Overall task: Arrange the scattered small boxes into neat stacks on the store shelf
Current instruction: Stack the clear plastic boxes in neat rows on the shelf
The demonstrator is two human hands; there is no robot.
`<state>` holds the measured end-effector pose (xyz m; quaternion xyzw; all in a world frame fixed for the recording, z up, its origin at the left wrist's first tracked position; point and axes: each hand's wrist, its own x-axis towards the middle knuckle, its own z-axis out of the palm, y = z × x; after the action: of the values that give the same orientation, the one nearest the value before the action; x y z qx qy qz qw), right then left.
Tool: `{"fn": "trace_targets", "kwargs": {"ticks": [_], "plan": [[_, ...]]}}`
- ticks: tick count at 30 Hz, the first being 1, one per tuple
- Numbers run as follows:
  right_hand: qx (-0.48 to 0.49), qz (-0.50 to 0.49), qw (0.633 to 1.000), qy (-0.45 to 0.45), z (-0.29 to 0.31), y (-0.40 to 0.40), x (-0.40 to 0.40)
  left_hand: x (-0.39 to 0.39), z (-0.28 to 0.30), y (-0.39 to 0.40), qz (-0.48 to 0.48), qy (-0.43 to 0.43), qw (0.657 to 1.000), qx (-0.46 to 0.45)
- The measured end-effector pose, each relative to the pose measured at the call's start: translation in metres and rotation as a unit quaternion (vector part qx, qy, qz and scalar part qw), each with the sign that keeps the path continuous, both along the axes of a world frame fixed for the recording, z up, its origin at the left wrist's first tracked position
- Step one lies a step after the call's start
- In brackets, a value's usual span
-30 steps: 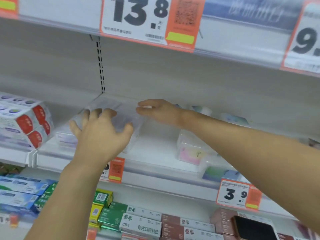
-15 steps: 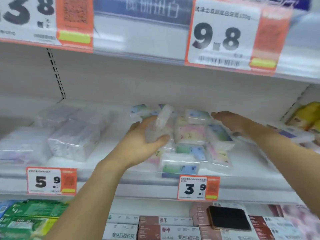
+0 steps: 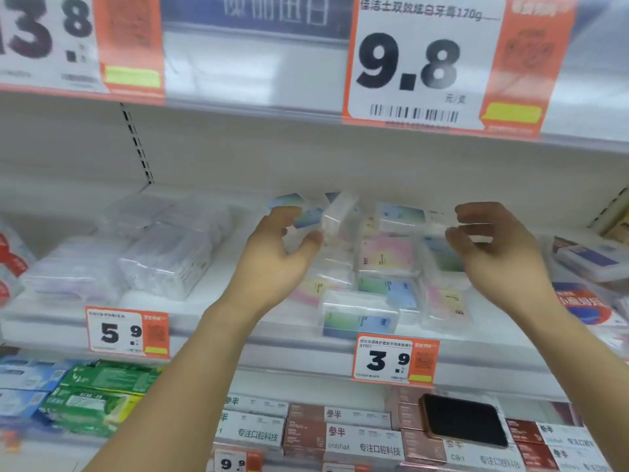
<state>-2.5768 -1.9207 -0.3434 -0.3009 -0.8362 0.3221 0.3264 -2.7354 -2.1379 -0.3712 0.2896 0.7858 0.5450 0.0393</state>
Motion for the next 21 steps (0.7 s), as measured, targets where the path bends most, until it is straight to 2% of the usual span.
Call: {"fn": "trace_targets", "kwargs": {"ticks": [2, 5, 7, 10, 14, 17, 21], "plan": [[0.051, 0.048, 0.997, 0.038, 0.009, -0.038, -0.001, -0.002, 0.004, -0.015, 0.049, 0.05, 0.997, -0.015], [0.101, 0.169, 0.979, 0.045, 0.018, -0.099, -0.018, -0.01, 0.009, -0.047, 0.09, 0.137, 0.985, -0.049], [0.115, 0.248, 0.962, 0.024, 0.015, -0.132, -0.04, -0.016, 0.014, -0.073, 0.121, 0.176, 0.975, -0.058], [0.142, 0.315, 0.938, -0.033, 0.002, -0.172, -0.081, -0.033, 0.013, -0.111, 0.151, 0.195, 0.966, -0.071], [0.144, 0.35, 0.92, -0.101, -0.018, -0.211, -0.142, -0.051, 0.0, -0.152, 0.226, 0.174, 0.953, -0.103], [0.148, 0.347, 0.911, -0.164, -0.038, -0.227, -0.178, -0.057, -0.008, -0.18, 0.24, 0.171, 0.949, -0.116], [0.16, 0.336, 0.919, -0.13, -0.058, -0.235, -0.193, -0.069, -0.016, -0.211, 0.231, 0.143, 0.946, -0.179]]}}
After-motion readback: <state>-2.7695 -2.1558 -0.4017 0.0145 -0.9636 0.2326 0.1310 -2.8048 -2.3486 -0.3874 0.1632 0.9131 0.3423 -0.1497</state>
